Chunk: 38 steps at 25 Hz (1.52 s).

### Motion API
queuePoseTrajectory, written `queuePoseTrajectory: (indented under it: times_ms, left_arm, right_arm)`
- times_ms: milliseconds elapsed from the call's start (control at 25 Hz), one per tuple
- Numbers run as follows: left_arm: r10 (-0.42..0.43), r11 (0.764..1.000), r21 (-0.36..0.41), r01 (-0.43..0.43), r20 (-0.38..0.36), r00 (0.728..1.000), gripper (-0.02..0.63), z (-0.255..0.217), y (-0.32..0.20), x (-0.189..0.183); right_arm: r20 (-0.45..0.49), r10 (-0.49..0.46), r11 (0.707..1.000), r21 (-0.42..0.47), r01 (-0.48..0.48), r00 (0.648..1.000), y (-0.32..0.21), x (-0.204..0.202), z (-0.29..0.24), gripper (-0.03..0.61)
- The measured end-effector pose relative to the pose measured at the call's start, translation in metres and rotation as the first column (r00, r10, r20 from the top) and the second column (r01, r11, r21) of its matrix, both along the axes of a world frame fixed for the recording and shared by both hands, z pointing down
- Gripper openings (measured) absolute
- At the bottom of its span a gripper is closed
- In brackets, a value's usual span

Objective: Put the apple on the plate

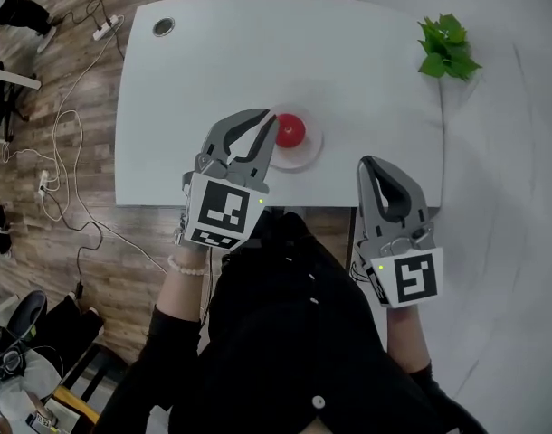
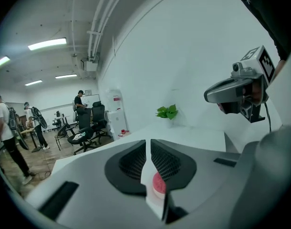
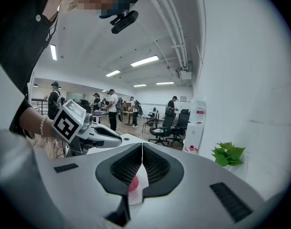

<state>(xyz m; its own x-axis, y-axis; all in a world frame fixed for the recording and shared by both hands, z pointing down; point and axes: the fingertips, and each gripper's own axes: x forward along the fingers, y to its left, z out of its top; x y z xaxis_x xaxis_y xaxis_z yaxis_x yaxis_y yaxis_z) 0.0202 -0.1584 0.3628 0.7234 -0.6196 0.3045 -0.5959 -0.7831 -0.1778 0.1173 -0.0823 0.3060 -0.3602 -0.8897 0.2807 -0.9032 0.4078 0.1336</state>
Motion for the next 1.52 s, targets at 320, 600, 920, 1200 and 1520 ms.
queuePoseTrajectory:
  times_ms: [320,600,920,1200,1520]
  left_arm:
    - [-0.063,0.997,0.048,0.064,-0.025,0.998,0.029,-0.037,0.002,-0.012]
    - [-0.119,0.992,0.042,0.121,-0.063,0.991,0.020,-0.072,0.024,-0.013]
    - [-0.202,0.979,0.023,0.204,-0.063,0.977,0.018,-0.079,0.035,-0.038]
    - [-0.229,0.973,-0.002,0.229,-0.059,0.972,0.018,-0.079,0.044,-0.051]
    - [-0.211,0.977,-0.002,0.211,-0.055,0.976,0.018,-0.077,0.048,-0.049]
  right_arm:
    - [0.005,-0.046,0.997,0.064,0.046,0.999,-0.018,-0.009,-0.014,0.041]
    - [-0.001,-0.080,0.993,0.091,0.080,0.997,-0.010,-0.010,-0.029,0.041]
    - [-0.009,-0.098,0.988,0.120,0.098,0.995,-0.010,-0.013,-0.040,0.041]
    - [-0.019,-0.133,0.986,0.097,0.134,0.991,-0.009,-0.022,-0.037,0.041]
    - [-0.026,-0.152,0.983,0.104,0.153,0.988,-0.010,-0.027,-0.036,0.041]
